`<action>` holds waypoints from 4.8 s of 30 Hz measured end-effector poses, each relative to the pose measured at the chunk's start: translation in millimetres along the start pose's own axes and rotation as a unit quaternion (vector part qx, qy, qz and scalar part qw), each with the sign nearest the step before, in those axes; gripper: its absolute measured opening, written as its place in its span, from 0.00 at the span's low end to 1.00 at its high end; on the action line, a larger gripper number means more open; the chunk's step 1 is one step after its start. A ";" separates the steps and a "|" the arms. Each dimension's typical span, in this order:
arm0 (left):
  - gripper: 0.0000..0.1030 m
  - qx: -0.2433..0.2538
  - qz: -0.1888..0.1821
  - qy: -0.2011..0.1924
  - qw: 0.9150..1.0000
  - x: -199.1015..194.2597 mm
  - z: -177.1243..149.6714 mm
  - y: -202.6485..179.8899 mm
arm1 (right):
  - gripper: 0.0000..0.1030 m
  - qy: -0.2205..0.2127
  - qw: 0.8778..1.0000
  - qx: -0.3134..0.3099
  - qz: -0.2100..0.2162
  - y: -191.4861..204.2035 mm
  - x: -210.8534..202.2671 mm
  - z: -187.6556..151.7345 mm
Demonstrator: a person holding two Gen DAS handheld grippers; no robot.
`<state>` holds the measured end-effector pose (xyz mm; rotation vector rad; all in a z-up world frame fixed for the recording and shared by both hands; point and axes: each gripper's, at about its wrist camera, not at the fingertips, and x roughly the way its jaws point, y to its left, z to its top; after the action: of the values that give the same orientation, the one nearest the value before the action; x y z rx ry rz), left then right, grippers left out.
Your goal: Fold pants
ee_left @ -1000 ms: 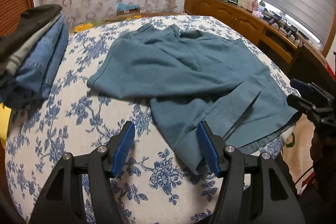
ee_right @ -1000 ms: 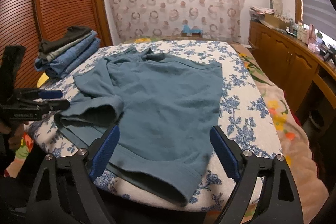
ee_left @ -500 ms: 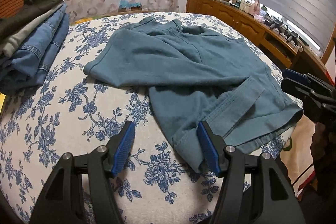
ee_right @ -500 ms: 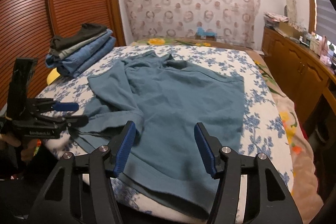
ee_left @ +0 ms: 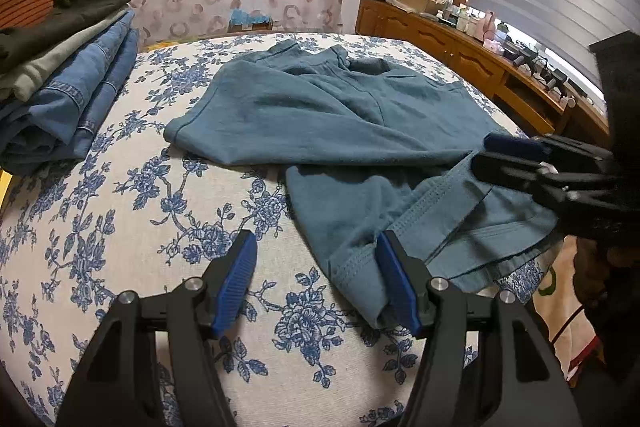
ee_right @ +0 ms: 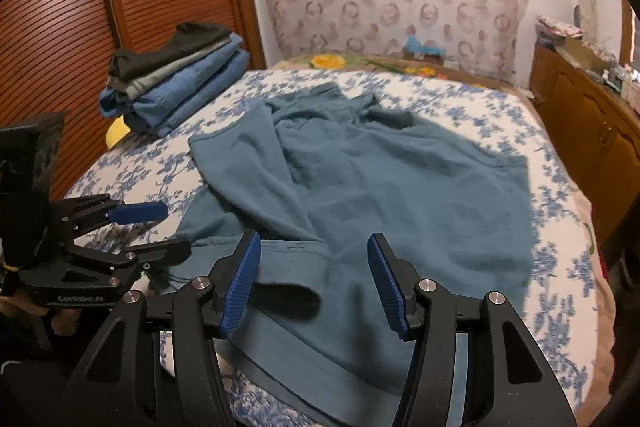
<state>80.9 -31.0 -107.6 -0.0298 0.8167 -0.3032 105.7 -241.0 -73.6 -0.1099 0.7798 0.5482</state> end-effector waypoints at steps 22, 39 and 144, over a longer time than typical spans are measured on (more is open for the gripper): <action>0.60 -0.041 0.003 -0.022 0.999 -15.2 1.8 10.1 | 0.06 -0.020 1.000 -0.003 0.020 12.3 -10.9 3.6; 0.60 -0.011 -0.014 -0.035 0.999 -23.7 11.0 -10.5 | 0.05 -0.102 0.994 0.004 -0.034 -6.0 -92.0 -0.1; 0.60 -0.013 0.027 -0.053 0.998 -17.1 14.9 6.8 | 0.02 0.025 0.999 -0.032 0.029 2.6 40.9 54.3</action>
<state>82.3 -21.0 -86.1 -0.0476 0.7156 -0.2380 162.7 -205.5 -62.9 -0.1613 0.8165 0.6280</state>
